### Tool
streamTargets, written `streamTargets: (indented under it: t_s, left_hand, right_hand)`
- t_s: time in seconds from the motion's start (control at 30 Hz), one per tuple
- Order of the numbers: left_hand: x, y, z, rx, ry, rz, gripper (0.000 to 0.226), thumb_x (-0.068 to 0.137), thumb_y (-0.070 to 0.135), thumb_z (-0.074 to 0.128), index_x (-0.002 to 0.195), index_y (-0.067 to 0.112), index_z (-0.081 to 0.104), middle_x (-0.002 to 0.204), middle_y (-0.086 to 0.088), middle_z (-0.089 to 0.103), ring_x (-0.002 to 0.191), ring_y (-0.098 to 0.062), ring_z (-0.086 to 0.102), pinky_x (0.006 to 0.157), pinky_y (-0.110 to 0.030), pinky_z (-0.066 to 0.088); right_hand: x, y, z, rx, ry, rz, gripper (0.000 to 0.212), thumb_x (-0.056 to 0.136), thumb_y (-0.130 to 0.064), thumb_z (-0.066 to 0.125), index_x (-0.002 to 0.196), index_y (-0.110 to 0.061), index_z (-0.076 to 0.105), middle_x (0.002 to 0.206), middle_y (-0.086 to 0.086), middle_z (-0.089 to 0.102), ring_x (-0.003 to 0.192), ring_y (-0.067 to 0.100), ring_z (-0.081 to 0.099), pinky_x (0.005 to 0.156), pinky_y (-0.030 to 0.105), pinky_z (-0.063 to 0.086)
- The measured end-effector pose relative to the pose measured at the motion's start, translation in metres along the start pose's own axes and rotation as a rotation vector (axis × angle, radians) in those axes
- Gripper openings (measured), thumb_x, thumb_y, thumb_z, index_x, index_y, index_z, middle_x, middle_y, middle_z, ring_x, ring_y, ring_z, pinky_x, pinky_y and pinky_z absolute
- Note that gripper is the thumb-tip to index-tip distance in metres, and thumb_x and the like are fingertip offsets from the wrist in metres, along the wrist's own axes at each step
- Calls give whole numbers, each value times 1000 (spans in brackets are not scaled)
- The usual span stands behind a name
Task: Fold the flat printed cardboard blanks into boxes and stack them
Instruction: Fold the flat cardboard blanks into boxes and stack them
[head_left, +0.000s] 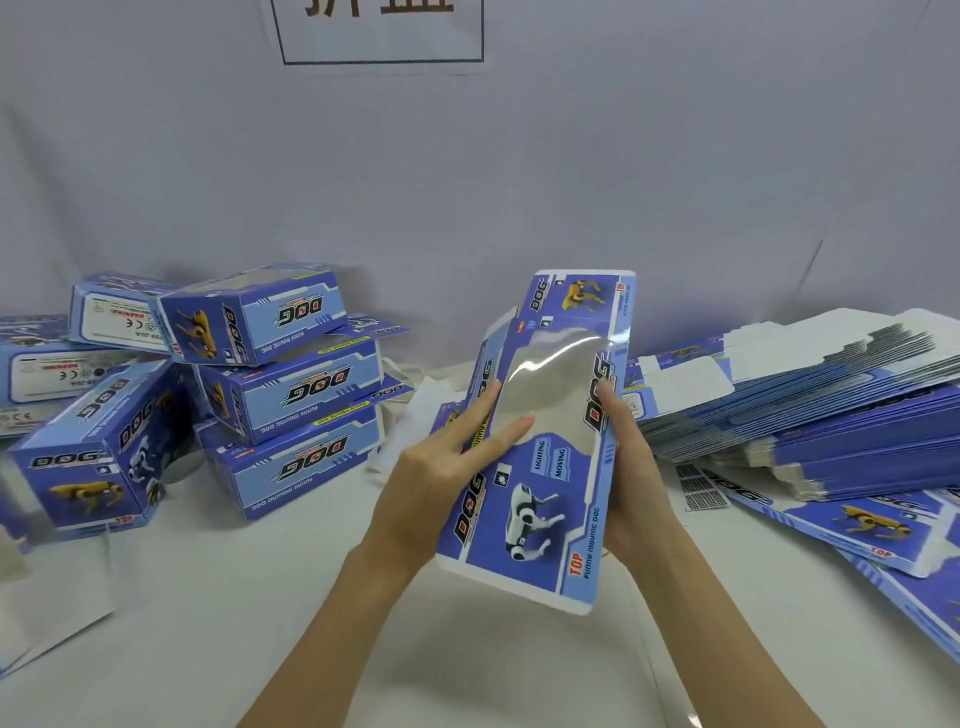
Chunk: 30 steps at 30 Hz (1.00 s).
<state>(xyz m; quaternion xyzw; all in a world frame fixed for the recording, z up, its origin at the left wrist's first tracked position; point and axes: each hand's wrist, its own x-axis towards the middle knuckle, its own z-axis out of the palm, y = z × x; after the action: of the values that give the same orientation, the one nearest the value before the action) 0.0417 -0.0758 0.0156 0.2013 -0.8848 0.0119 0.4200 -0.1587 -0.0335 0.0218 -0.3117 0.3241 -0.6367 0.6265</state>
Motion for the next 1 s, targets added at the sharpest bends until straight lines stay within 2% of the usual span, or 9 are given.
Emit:
streamTargets:
  t_s: [0.2, 0.3, 0.4, 0.6, 0.67, 0.73, 0.8, 0.9, 1.0]
  left_hand:
    - [2, -7, 3, -257, 32, -122, 56, 91, 22, 70, 145, 21, 55, 155, -1, 50, 128, -6, 60, 75, -15, 61]
    - [1, -19, -5, -684, -71, -376, 55, 100, 19, 67, 150, 36, 52, 149, 20, 55, 133, -1, 57, 83, -15, 58]
    - [-11, -41, -11, -593, -142, -398, 72, 87, 19, 82, 148, 37, 50, 149, 22, 55, 136, 0, 53, 89, -13, 54]
    - [-14, -54, 0, -63, -188, -358, 85, 90, 25, 82, 152, 48, 28, 165, 9, 32, 156, -21, 27, 110, -39, 49]
    - [-15, -52, 2, -76, -164, -357, 74, 93, 30, 77, 153, 49, 37, 159, 10, 45, 150, -19, 40, 107, -39, 50]
    - [-14, -46, 3, -80, -62, -375, 55, 97, 23, 67, 144, 49, 54, 129, 9, 72, 115, -17, 69, 86, -29, 56]
    - [-13, -40, 8, 46, 7, -392, 48, 103, 11, 58, 136, 46, 62, 100, 2, 78, 83, -27, 70, 67, -27, 45]
    - [-9, -34, 11, 168, -34, -402, 48, 105, 8, 53, 145, 34, 60, 98, -7, 77, 79, -32, 67, 62, -30, 38]
    - [-8, -26, 11, 150, -36, -402, 50, 101, 8, 58, 145, 30, 60, 108, -5, 78, 87, -31, 71, 66, -29, 45]
  right_hand:
    - [0, -3, -6, 1, 64, -42, 47, 96, -45, 66, 132, -16, 69, 125, 18, 75, 101, 33, 78, 76, 41, 64]
    - [5, -6, -12, -90, 201, -133, 24, 99, -22, 68, 120, -12, 73, 119, 14, 75, 92, 29, 77, 70, 41, 64]
    - [10, -2, -17, -239, 277, -153, 22, 101, -3, 65, 123, -6, 66, 119, 19, 72, 97, 32, 71, 91, 54, 58]
    - [12, -1, -16, -317, 349, -156, 14, 100, -1, 62, 107, -12, 65, 100, 12, 66, 84, 29, 65, 79, 45, 54]
    - [9, -1, -14, -246, 292, -146, 1, 102, -15, 65, 101, -16, 66, 94, 9, 65, 82, 26, 66, 77, 39, 56]
    - [6, 2, -8, -130, 186, -120, 27, 102, -45, 62, 103, -18, 70, 98, 8, 70, 91, 25, 72, 82, 38, 59]
    - [3, 8, 2, -132, 76, -113, 49, 91, -62, 63, 128, -31, 68, 123, 12, 74, 117, 28, 72, 96, 49, 61]
    - [3, 23, 13, -427, -39, -162, 87, 86, -43, 87, 155, -50, 35, 144, 2, 65, 132, 20, 64, 108, 54, 54]
    - [6, 40, 22, -547, 54, -244, 97, 95, -10, 76, 163, -46, 17, 146, 0, 62, 127, 17, 68, 112, 54, 51]
